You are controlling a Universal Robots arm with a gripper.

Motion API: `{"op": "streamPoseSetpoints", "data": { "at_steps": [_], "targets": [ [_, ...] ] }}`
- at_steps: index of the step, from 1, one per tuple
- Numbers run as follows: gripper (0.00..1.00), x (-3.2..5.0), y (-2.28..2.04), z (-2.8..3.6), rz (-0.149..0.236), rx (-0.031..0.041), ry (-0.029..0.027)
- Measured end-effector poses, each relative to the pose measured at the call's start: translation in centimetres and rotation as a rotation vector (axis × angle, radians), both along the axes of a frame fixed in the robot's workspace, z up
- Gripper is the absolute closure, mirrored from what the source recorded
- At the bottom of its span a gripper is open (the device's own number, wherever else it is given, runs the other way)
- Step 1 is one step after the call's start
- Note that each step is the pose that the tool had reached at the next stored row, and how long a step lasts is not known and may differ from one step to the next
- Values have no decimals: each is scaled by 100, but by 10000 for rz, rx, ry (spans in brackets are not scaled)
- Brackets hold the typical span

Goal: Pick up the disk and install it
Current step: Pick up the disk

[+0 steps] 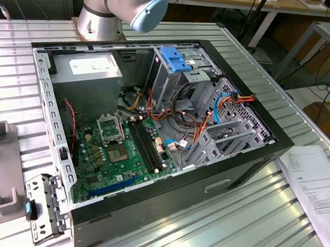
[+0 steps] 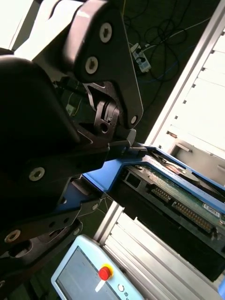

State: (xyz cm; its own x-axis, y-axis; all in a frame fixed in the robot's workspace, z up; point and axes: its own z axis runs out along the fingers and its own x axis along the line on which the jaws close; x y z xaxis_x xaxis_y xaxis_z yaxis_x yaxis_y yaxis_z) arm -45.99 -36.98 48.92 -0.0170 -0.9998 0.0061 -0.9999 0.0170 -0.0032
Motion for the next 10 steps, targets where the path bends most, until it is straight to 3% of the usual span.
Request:
{"op": "streamPoseSetpoints", "data": {
  "at_steps": [10],
  "targets": [
    [63, 100, 0, 0, 0, 0, 1]
  ]
}}
